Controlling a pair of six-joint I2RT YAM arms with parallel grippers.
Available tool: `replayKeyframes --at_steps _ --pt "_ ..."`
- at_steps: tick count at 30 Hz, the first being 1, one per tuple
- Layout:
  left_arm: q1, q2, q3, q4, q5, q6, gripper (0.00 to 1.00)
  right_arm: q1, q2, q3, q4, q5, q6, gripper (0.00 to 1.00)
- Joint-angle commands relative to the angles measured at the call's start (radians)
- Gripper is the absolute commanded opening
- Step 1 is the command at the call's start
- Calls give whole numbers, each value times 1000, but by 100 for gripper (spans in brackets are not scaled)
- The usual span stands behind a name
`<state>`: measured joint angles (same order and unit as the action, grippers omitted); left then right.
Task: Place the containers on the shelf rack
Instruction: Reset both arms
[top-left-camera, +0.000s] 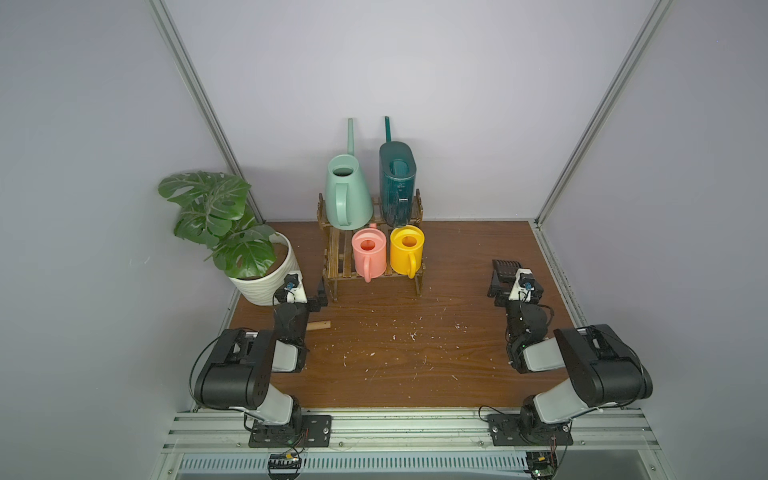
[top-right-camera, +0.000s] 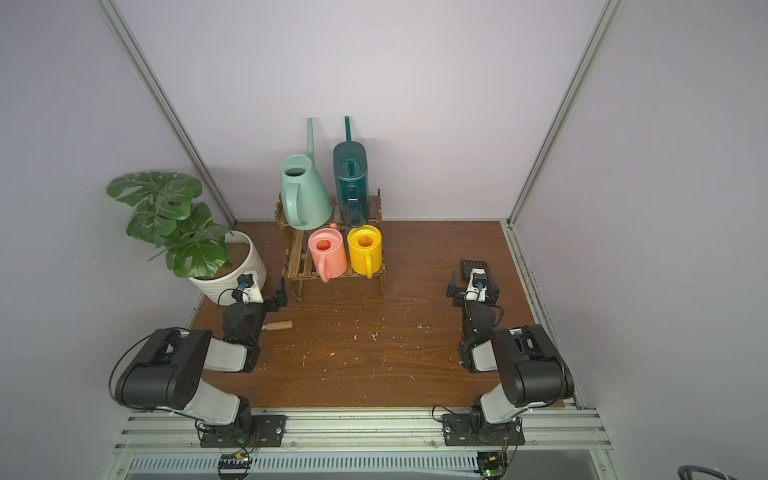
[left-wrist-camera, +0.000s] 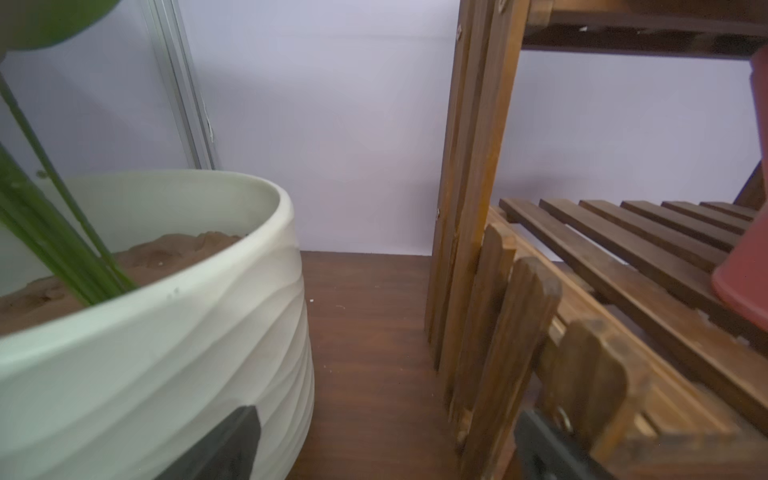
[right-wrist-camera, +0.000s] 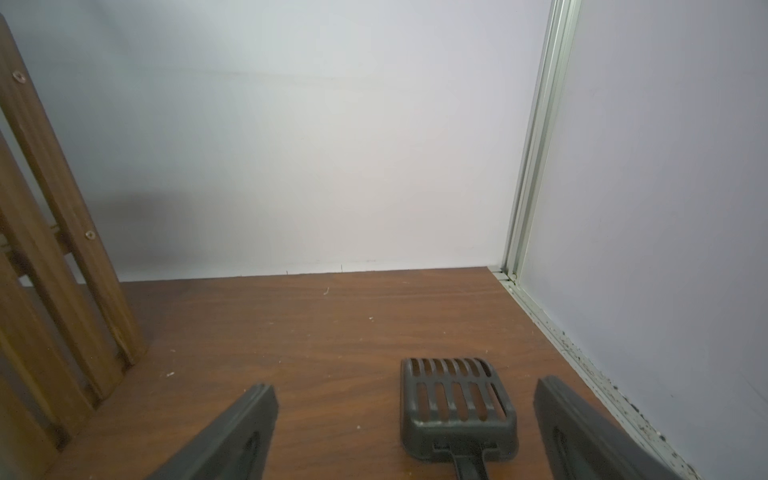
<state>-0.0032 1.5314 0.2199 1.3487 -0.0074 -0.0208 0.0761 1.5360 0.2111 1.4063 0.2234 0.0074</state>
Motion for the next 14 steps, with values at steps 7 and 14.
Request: replayKeyframes --at_steps 7,14 --pt "12 0 -3 -91 -4 0 98 -3 1 -20 -46 0 -2 99" --pt "12 -3 -4 -90 -4 0 98 -2 1 -19 -45 -2 -3 99"
